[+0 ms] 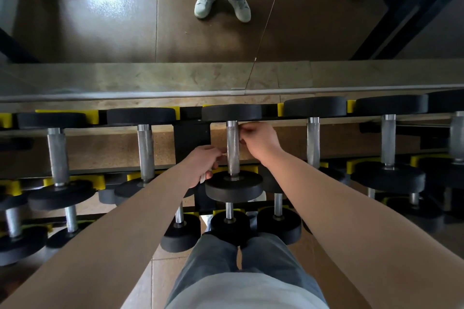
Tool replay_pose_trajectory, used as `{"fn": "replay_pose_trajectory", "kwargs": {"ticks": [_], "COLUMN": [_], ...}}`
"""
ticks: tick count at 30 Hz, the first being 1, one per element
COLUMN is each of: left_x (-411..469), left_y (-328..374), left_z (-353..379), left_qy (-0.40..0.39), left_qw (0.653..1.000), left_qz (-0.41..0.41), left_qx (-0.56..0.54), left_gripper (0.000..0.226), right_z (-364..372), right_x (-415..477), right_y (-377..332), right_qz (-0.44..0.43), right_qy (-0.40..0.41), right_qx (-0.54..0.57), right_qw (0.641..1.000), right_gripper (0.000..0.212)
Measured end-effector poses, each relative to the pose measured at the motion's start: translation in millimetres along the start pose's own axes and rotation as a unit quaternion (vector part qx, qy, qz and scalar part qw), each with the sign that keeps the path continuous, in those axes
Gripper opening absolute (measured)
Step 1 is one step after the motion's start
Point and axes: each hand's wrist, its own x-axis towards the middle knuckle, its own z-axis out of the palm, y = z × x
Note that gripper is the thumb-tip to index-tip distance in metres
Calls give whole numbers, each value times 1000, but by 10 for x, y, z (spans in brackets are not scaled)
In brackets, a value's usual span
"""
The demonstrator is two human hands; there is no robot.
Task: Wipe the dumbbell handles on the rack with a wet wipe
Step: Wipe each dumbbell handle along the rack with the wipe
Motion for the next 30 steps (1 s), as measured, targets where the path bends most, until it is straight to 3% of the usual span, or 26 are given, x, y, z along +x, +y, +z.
{"fn": "replay_pose_trajectory", "kwargs": {"ticks": [4, 6, 8, 10, 13, 16, 19, 23, 25, 30], "left_x": [-1, -9, -14, -30, -47, -86, -94, -63, -52, -24], "left_y": [35, 55, 67, 78, 64, 32, 5, -20, -25, -45], "left_z": [11, 9, 9, 13, 4, 3, -4, 11, 40, 39], "left_qy": [1, 5, 14, 12, 9, 11, 12, 14, 17, 12], "left_qw": [1000, 1000, 999, 999, 999, 999, 999, 999, 999, 999], "left_qz": [10, 10, 8, 13, 17, 23, 20, 11, 5, 7], "left_qx": [-16, -27, -32, -36, -43, -44, -41, -38, -31, -35], "left_gripper": [18, 17, 17, 16, 17, 16, 14, 16, 15, 19], "right_z": [-3, 39, 88, 107, 61, -35, -47, 67, 103, 137], "right_x": [-46, -120, -168, -165, -103, -85, -197, -478, -572, -431], "right_y": [46, 126, 200, 220, 119, -53, -65, 168, 264, 129], "right_qz": [0, 9, 20, 41, 90, 58, 4, 6, -9, -76], "right_qy": [-74, -158, -196, -166, -63, 7, -6, -91, -79, 44], "right_qx": [-116, -245, -301, -252, -43, 90, -1, -172, -177, -89], "right_qw": [990, 956, 933, 953, 993, 994, 1000, 981, 981, 992], "right_gripper": [20, 19, 18, 16, 12, 10, 19, 20, 19, 20]}}
